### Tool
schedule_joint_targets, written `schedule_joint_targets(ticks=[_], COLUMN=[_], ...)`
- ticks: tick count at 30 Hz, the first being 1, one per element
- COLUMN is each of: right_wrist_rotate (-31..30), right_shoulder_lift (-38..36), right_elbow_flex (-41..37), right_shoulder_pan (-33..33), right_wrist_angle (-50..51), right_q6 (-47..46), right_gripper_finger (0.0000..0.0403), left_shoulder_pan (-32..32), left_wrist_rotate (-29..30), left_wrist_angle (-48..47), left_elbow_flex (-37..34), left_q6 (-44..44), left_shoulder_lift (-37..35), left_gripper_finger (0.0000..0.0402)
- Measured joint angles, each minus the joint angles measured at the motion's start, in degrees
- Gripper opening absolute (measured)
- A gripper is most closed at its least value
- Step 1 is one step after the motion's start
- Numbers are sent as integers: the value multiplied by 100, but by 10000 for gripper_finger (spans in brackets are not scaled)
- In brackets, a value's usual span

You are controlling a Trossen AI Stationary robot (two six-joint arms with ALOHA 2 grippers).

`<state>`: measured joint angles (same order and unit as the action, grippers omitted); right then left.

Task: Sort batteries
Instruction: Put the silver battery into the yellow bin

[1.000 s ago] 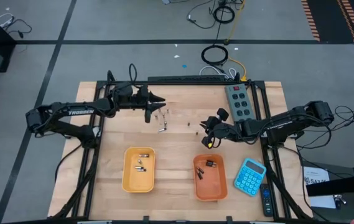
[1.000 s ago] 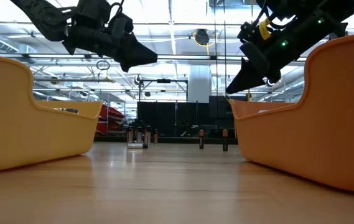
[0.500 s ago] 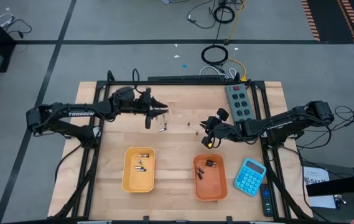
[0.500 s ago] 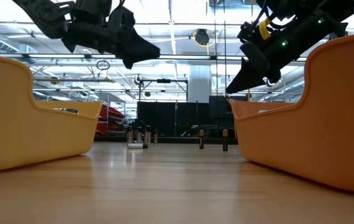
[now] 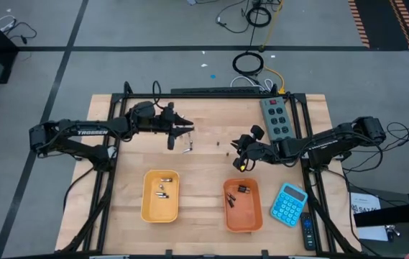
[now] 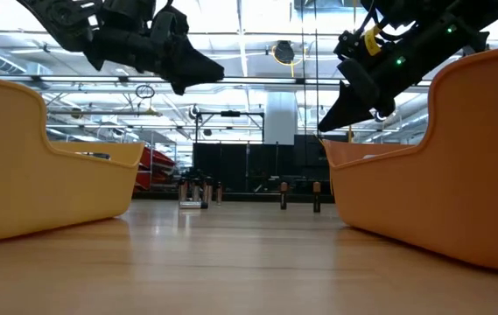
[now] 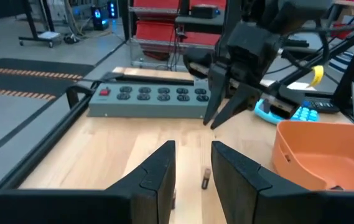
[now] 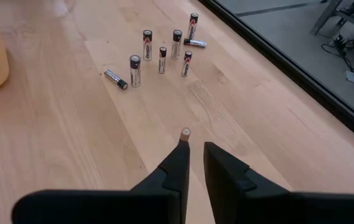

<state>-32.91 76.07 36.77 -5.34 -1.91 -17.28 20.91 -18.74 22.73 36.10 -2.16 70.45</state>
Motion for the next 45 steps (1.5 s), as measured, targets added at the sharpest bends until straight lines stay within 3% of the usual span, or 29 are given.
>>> schedule_joint_targets(ticks=[8, 17, 26, 31, 40, 45], right_wrist_rotate=[0, 0, 0, 0, 0, 0], right_shoulder_lift=[0, 0, 0, 0, -2, -2], right_elbow_flex=[0, 0, 0, 0, 0, 0], right_shoulder_pan=[-1, -1, -2, -2, -1, -2], right_wrist_angle=[-1, -2, 0, 0, 0, 0], right_q6=[0, 0, 0, 0, 0, 0], right_gripper_finger=[38, 38, 38, 38, 38, 38], left_shoulder_pan=[-74, -824, -1014, -1031, -851, -851], left_wrist_rotate=[142, 751, 824, 829, 850, 570], left_wrist_angle=[-882, -1328, -1161, -439, -369, -140], left_elbow_flex=[0, 0, -4, -468, -793, -804], left_q6=[31, -8, -117, 50, 175, 77], left_shoulder_lift=[-933, -923, -985, -983, -983, -983], left_gripper_finger=[111, 111, 111, 111, 111, 111])
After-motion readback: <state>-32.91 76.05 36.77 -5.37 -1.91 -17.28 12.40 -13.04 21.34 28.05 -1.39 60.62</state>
